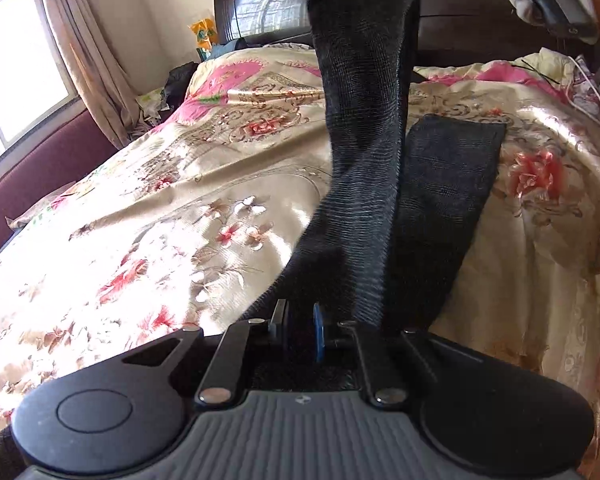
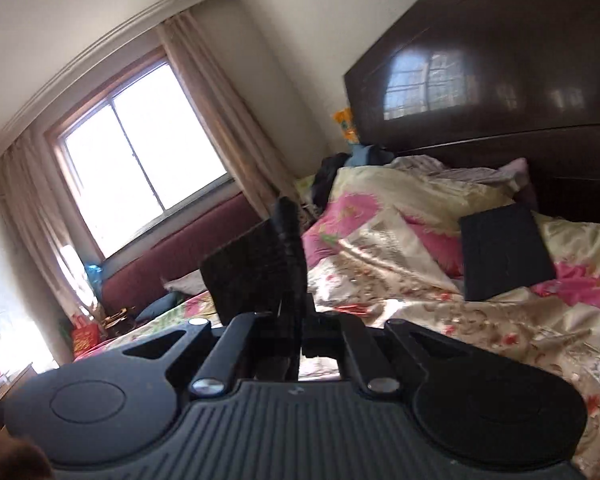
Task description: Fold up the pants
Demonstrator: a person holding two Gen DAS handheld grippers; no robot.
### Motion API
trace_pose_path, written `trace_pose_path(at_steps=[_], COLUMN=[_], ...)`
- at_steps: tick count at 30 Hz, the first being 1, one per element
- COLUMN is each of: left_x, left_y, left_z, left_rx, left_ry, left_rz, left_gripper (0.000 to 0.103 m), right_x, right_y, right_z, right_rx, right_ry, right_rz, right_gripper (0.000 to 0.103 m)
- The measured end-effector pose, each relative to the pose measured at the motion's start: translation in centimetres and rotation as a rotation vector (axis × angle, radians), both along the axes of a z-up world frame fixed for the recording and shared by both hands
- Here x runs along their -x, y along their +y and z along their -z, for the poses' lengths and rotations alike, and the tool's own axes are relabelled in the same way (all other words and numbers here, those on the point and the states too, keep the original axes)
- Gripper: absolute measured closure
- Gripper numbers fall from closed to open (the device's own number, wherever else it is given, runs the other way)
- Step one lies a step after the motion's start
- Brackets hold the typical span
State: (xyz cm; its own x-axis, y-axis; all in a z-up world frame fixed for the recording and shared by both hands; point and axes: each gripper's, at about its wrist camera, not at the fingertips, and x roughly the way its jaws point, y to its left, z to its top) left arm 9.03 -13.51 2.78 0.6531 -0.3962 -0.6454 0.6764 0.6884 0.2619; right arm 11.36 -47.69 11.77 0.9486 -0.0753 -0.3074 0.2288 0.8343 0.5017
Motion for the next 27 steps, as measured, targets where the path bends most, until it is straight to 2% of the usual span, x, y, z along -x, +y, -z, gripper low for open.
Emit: trace_pose_path(at_steps=[4,6,7,9,11,14,15,19,20,23,25,26,27], left_x=[0.8,1.5,1.7,1.6,1.1,0.9,1.0,1.2,1.1,0.9,0.8,0.8,0.8], left_y=[-1.5,-1.9,-2.2,-2.3,-2.4,-2.5,-2.6,-2.5,-2.5,-2.3,-2.1,-1.9,-1.8], left_z=[2.5,3.2,3.3,3.2,2.9,2.8,2.8,2.7,2.6,2.3,2.2,2.2,2.2], left_rx=[-0.063,-0.1,-0.117,-0.123,-0.11,-0.1,-0.102,-0.118,-0.121,-0.117,-0.114,-0.114,-0.112], left_ry=[0.052,0.042,0.034,0.038,0.058,0.064,0.062,0.053,0.051,0.052,0.049,0.049,0.05], left_rz=[0.034,0.046,0.053,0.055,0.048,0.039,0.039,0.048,0.049,0.037,0.031,0.027,0.024], left_gripper=[0.074,0.075,0.075,0.075,0.074,0.074,0.074,0.074,0.073,0.071,0.071,0.071,0.071], right_x=[1.4,2.7,3.3,4.1,3.7,3.3,3.4,1.5,1.0,0.8,1.4,1.6,1.5], right_y=[-4.2,-5.4,-5.7,-6.2,-6.0,-4.8,-4.3,-3.8,-3.7,-3.2,-3.0,-3.0,-3.3], right_z=[11.2,14.6,15.2,15.1,14.5,13.6,13.3,11.7,10.5,6.6,5.9,6.4,8.0], right_rx=[-0.146,-0.223,-0.259,-0.308,-0.265,-0.168,-0.154,-0.173,-0.194,-0.304,-0.328,-0.31,-0.304], right_ry=[0.314,0.366,0.342,0.293,0.311,0.314,0.305,0.258,0.213,-0.022,-0.115,-0.093,-0.008], right_rz=[0.139,0.16,0.165,0.172,0.154,0.145,0.14,0.083,0.055,-0.051,-0.083,-0.057,-0.014], right_gripper=[0.1,0.099,0.099,0.099,0.093,0.094,0.096,0.098,0.098,0.098,0.099,0.099,0.099])
